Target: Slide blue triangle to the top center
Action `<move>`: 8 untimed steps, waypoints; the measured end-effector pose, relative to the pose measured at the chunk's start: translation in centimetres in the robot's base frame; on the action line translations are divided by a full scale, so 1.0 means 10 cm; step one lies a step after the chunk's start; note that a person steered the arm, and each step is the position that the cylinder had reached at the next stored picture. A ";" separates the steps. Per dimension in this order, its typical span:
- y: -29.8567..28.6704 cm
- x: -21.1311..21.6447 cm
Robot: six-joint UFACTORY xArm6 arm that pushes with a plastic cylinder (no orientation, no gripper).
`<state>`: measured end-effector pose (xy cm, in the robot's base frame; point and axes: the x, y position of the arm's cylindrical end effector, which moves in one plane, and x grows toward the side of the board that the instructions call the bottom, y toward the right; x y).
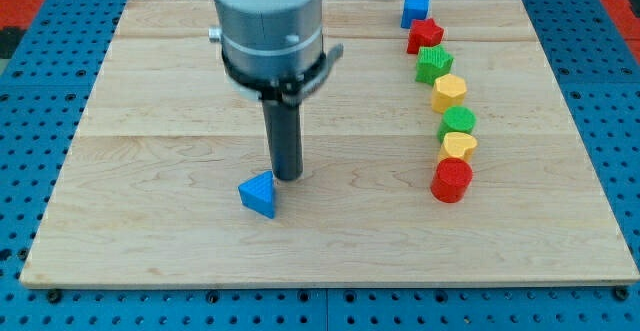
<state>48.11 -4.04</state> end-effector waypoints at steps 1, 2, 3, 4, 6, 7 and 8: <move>0.36 -0.02; 0.64 0.35; 0.58 0.87; 0.14 1.07; 0.00 -0.03; -0.08 -0.37; -0.06 0.21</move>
<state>50.24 -4.61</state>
